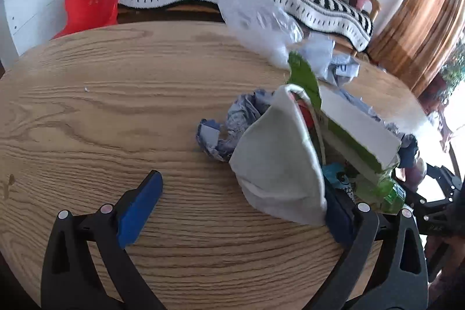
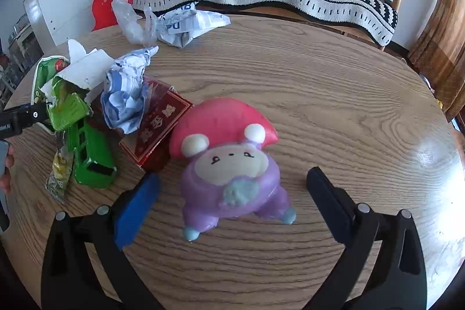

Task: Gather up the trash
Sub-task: 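Grasp the white paper bag with the left tool while the right grasps the plush toy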

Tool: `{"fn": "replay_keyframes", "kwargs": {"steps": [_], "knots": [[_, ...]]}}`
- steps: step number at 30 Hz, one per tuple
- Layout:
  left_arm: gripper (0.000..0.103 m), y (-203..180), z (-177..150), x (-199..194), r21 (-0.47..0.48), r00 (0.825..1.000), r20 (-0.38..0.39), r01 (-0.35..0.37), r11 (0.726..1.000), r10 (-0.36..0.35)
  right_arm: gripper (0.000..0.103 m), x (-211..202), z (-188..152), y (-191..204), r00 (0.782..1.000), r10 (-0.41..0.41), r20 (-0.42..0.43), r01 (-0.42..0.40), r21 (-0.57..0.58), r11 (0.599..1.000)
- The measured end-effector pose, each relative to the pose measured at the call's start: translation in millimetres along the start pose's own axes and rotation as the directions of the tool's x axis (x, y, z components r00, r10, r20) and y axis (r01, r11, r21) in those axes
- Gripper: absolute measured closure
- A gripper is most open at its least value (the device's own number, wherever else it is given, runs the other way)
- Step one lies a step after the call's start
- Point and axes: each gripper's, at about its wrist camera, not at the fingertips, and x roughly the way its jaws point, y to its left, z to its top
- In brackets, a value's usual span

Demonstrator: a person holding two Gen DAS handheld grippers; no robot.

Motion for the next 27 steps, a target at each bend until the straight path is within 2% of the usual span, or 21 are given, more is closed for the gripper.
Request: {"fn": "replay_keyframes", "kwargs": {"steps": [1,2,3,4,5,8,11,14,16,17,20,22,27], "knots": [[0.009,0.8,0.0,-1.7,0.005,1.0,0.005,0.0,1.0,0.0,0.009,-2.8,-1.1,-2.6,1.0,-0.012,0.011,0.011,0.016,1.0],[0.03,1.6,-0.5,-4.4,0.014,1.0,0.014,0.027,1.0,-0.027,0.037,-11.5,-6.4,-7.6,0.999,-0.021,0.033,0.019,0.038,0.999],[0.056,1.4,-0.3,-7.0,0.018,0.998,0.015,0.057,0.998,-0.057,0.05,-17.5,-9.6,-11.7,0.998,-0.019,0.055,0.015,0.072,0.997],[0.059,1.0,-0.2,-10.5,0.02,0.998,0.019,0.067,0.998,-0.067,0.049,-19.0,-12.1,-13.9,0.998,-0.012,0.059,0.006,0.097,0.995],[0.06,0.6,-0.3,-13.2,0.024,0.998,0.022,0.051,0.998,-0.052,0.051,-20.8,-15.7,-14.5,0.998,-0.001,0.064,-0.006,0.112,0.994],[0.062,1.7,1.2,-22.3,0.018,0.996,0.04,0.074,0.997,-0.074,0.053,-28.4,-18.2,-15.8,0.996,0.002,0.089,-0.015,0.147,0.989],[0.063,3.4,0.5,-30.0,0.011,0.995,0.062,0.08,0.997,-0.08,0.053,-56.6,-17.0,-21.5,0.986,0.009,0.169,-0.045,0.211,0.976],[0.067,8.4,-1.5,-36.2,-0.009,0.993,0.075,0.097,0.995,-0.096,0.053,-105.5,-19.3,-19.9,0.951,0.032,0.308,-0.121,0.274,0.954],[0.067,12.4,-2.5,-41.9,-0.02,0.991,0.088,0.104,0.994,-0.102,0.053,-124.5,-27.5,-9.2,0.934,0.056,0.353,-0.161,0.275,0.948],[0.067,15.4,-2.7,-46.6,-0.03,0.989,0.096,0.115,0.993,-0.111,0.053,-126.2,-30.7,-4.5,0.933,0.061,0.354,-0.163,0.266,0.95],[0.068,20.8,-2.5,-56.1,-0.05,0.984,0.119,0.141,0.989,-0.134,0.053,-102.9,-33.0,20.4,0.958,0.095,0.269,-0.152,0.2,0.968],[0.068,22.1,-3.2,-60.7,-0.053,0.98,0.127,0.158,0.986,-0.15,0.053,-88.3,-33.4,29.6,0.97,0.088,0.228,-0.13,0.179,0.975],[0.069,25.0,-5.8,-67.1,-0.043,0.978,0.136,0.163,0.986,-0.156,0.052,-72.2,-30.4,36.2,0.968,0.131,0.212,-0.179,0.226,0.957]]}}
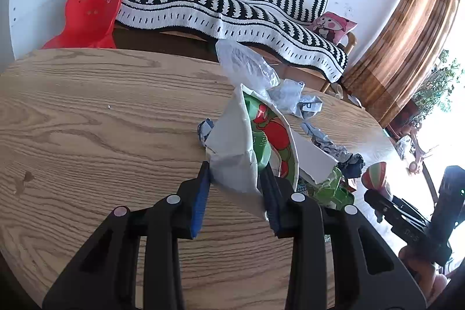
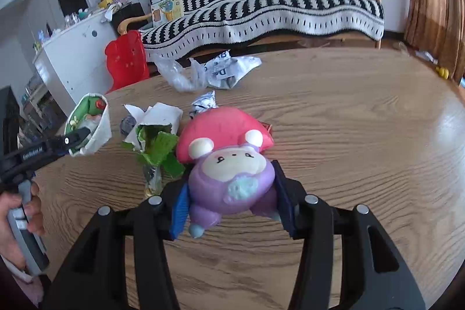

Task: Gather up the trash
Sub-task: 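Grasp the white paper bag with the left tool while the right grasps the plush toy, then carry paper bag and plush toy over the bin and open both tools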

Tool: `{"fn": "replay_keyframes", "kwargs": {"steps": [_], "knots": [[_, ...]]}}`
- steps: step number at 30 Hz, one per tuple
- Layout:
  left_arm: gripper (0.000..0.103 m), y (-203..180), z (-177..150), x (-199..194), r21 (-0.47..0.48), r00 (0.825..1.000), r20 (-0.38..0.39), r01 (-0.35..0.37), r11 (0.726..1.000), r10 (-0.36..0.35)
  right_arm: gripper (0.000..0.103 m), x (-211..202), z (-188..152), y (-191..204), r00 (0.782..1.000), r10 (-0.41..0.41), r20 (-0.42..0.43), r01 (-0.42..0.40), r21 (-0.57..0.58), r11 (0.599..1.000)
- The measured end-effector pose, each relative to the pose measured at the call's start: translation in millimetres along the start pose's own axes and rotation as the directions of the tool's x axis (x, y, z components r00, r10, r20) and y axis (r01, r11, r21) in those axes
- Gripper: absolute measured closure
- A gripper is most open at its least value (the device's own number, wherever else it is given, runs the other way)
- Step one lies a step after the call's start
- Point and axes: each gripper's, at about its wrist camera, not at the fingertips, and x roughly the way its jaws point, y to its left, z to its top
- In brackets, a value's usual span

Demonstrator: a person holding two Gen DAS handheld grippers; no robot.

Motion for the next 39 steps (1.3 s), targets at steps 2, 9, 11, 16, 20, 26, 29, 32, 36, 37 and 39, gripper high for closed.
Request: {"fn": "replay_keyframes", "kwargs": {"steps": [2,9,11,16,20,26,29,32,36,37,39], "knots": [[0.069,2.4,0.1,-2.8,-0.002,1.0,0.005,-0.01,1.0,0.01,0.052,-3.6,0.3,3.6,1.0,0.004,0.012,-0.004,0.013,1.0],[0.069,-10.9,0.2,-38.0,-0.021,0.997,0.074,0.03,0.999,-0.029,0.052,-32.8,9.5,4.2,0.992,0.009,0.123,-0.017,0.066,0.998],[0.069,-33.9,-4.3,-57.5,0.011,0.991,0.105,0.083,0.997,-0.083,0.052,-66.5,4.5,-3.1,0.981,0.016,0.193,-0.038,0.109,0.993],[0.069,-127.7,-50.5,-89.6,0.156,0.968,0.052,0.233,0.96,-0.244,0.052,-150.7,-29.3,-32.2,0.968,-0.05,0.244,0.025,0.106,0.994],[0.069,-223.5,-118.7,-95.1,0.267,0.913,-0.145,0.408,0.873,-0.382,0.052,-213.5,-81.9,-81.8,0.968,-0.112,0.225,0.073,0.175,0.982],[0.069,-315.1,-220.8,-47.8,0.338,0.827,-0.46,0.499,0.798,-0.322,0.051,-250.5,-194.4,-175.2,0.975,-0.199,0.096,0.145,0.4,0.905],[0.069,-334.3,-264.2,-12.8,0.34,0.79,-0.56,0.494,0.8,-0.25,0.051,-235.7,-246.8,-217.0,0.987,-0.161,-0.009,0.141,0.533,0.834],[0.069,-342.3,-295.4,6.6,0.376,0.776,-0.6,0.489,0.787,-0.195,0.052,-222.0,-282.7,-237.9,0.991,-0.12,-0.06,0.132,0.594,0.793],[0.069,-331.1,-315.8,31.8,0.329,0.722,-0.678,0.465,0.822,-0.138,0.052,-211.9,-294.8,-247.2,0.993,-0.079,-0.092,0.119,0.616,0.778],[0.069,-329.1,-313.8,38.9,0.323,0.717,-0.685,0.46,0.827,-0.131,0.052,-210.5,-293.0,-250.4,0.994,-0.064,-0.089,0.106,0.62,0.778],[0.069,-331.6,-315.3,41.3,0.358,0.731,-0.674,0.451,0.817,-0.108,0.052,-208.3,-289.7,-253.0,0.994,-0.062,-0.093,0.106,0.608,0.787]]}}
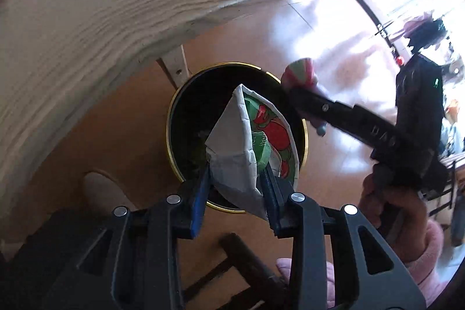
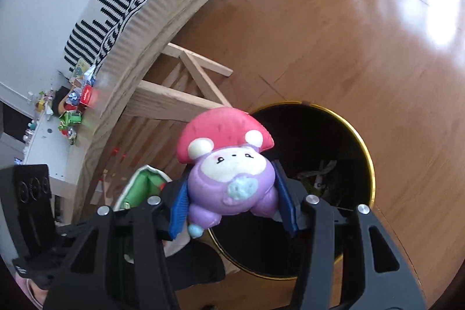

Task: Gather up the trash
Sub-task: 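Carry paper bag and plush toy over the bin and open both tools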

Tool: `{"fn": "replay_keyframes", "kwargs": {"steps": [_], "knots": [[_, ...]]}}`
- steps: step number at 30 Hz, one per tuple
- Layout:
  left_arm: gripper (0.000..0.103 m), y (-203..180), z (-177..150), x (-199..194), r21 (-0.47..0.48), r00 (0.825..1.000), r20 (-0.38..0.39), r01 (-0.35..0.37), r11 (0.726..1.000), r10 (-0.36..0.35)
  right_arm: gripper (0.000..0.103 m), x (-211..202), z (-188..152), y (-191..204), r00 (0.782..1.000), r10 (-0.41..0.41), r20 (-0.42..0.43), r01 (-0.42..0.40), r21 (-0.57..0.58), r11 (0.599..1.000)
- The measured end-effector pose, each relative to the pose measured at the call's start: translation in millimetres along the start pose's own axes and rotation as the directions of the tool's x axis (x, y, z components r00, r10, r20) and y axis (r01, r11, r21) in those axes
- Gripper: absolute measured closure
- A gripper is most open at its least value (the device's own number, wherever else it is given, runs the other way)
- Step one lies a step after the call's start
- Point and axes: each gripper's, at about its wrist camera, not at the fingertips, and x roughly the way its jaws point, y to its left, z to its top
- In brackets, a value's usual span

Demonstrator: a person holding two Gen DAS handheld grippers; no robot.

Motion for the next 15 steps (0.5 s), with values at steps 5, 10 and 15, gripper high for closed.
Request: {"fn": "replay_keyframes", "kwargs": {"steps": [5,10,15], "knots": [[0.069,0.1,0.4,8.2,-0.005,1.0,-0.015,-0.009,1.0,0.008,0.051,19.7,-5.1,0.8,0.999,-0.001,-0.044,0.001,0.01,1.0],[0.069,-2.5,6.4,9.6,-0.004,1.0,-0.018,0.002,1.0,-0.002,0.052,25.2,-7.7,1.8,0.998,-0.008,-0.065,0.009,0.013,1.0],[0.069,-8.0,0.3,2.9,0.001,1.0,-0.025,0.019,1.0,-0.019,0.052,22.7,-8.7,5.3,0.998,-0.007,-0.062,0.007,0.008,1.0]]}}
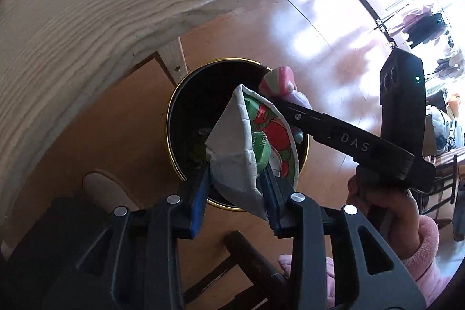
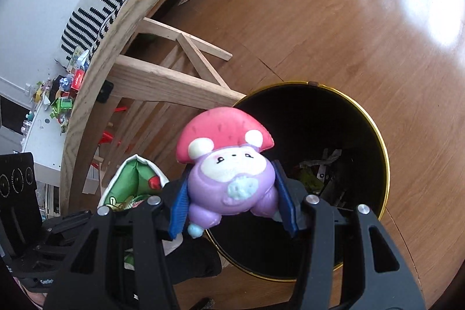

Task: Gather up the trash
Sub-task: 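Carry paper bag and plush toy over the bin and open both tools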

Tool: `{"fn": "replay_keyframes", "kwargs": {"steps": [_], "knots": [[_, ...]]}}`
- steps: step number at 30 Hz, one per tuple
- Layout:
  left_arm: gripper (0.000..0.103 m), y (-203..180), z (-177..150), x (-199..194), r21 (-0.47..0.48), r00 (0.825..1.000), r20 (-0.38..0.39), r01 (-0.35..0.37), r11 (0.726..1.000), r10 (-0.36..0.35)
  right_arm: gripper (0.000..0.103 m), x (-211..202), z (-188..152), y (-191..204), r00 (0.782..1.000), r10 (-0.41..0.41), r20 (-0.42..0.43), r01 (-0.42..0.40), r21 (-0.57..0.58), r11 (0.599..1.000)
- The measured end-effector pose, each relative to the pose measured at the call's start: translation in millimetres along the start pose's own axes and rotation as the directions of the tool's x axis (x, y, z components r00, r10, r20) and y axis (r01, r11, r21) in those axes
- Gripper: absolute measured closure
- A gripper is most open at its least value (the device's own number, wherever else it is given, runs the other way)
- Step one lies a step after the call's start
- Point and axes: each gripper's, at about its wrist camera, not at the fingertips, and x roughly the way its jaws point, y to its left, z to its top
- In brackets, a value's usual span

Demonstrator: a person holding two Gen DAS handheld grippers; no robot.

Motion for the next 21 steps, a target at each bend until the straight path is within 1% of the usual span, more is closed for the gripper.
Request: {"fn": "replay_keyframes", "kwargs": {"steps": [6,7,8,9,10,11,12,13,15,16,17,18,19,20,21], "knots": [[0.069,1.0,-2.0,2.2,0.008,1.0,-0.006,0.009,1.0,-0.009,0.052,2.8,1.1,-5.9,1.0,0.001,0.005,-0.001,0.021,1.0],[0.069,0.9,-1.5,2.7,0.009,1.0,-0.004,0.004,1.0,-0.004,0.05,1.2,1.8,-7.2,1.0,0.001,0.017,-0.001,0.028,1.0],[0.068,1.4,-1.7,2.4,0.01,1.0,-0.001,-0.001,1.0,0.001,0.046,-1.2,2.0,-9.4,0.999,-0.005,0.035,0.003,0.04,0.999],[0.052,0.9,-2.2,3.5,0.004,1.0,0.001,-0.009,1.0,0.009,0.025,-5.7,2.9,-13.3,0.998,-0.02,0.062,0.015,0.07,0.997],[0.039,0.2,-3.6,5.1,-0.006,1.0,0.002,-0.01,1.0,0.01,0.014,-9.8,4.7,-18.8,0.996,-0.039,0.077,0.03,0.109,0.994],[0.006,0.0,-4.9,5.6,-0.026,1.0,0.016,-0.012,1.0,0.013,0.009,-13.1,5.6,-23.7,0.995,-0.043,0.091,0.03,0.146,0.989],[0.006,-0.8,-6.3,4.9,-0.034,0.999,0.032,-0.013,0.999,0.014,0.009,-16.2,6.8,-30.2,0.994,-0.047,0.099,0.028,0.182,0.983],[0.006,-2.8,-7.6,4.7,-0.029,0.999,0.041,-0.012,1.0,0.013,0.009,-18.7,7.9,-35.2,0.992,-0.075,0.1,0.052,0.209,0.977],[0.006,-9.6,-8.1,5.2,0.022,0.999,0.033,-0.003,1.0,0.003,0.009,-22.1,8.3,-39.0,0.985,-0.139,0.104,0.112,0.23,0.967],[0.006,-13.1,-8.0,2.9,0.047,0.999,0.043,-0.013,0.999,0.011,0.008,-24.1,8.0,-39.3,0.979,-0.171,0.114,0.142,0.231,0.963],[0.006,-14.1,-8.2,-0.5,0.056,0.998,0.06,-0.017,0.998,0.014,0.007,-25.6,7.2,-38.4,0.973,-0.194,0.126,0.161,0.229,0.96],[0.006,-15.9,-7.5,-11.5,0.061,0.994,0.106,-0.019,0.998,0.012,0.007,-28.3,6.7,-35.0,0.96,-0.235,0.152,0.2,0.213,0.956],[0.006,-16.2,-6.1,-19.7,0.06,0.992,0.126,-0.001,0.998,-0.007,0.007,-29.9,6.4,-33.2,0.95,-0.258,0.177,0.223,0.194,0.955],[0.006,-15.0,-4.1,-34.8,0.054,0.987,0.147,0.063,0.997,-0.07,0.007,-32.6,6.0,-28.5,0.938,-0.28,0.205,0.249,0.166,0.954],[0.006,-12.4,-3.2,-48.7,0.045,0.977,0.169,0.124,0.991,-0.13,0.007,-36.1,6.3,-19.5,0.916,-0.316,0.246,0.296,0.114,0.948]]}}
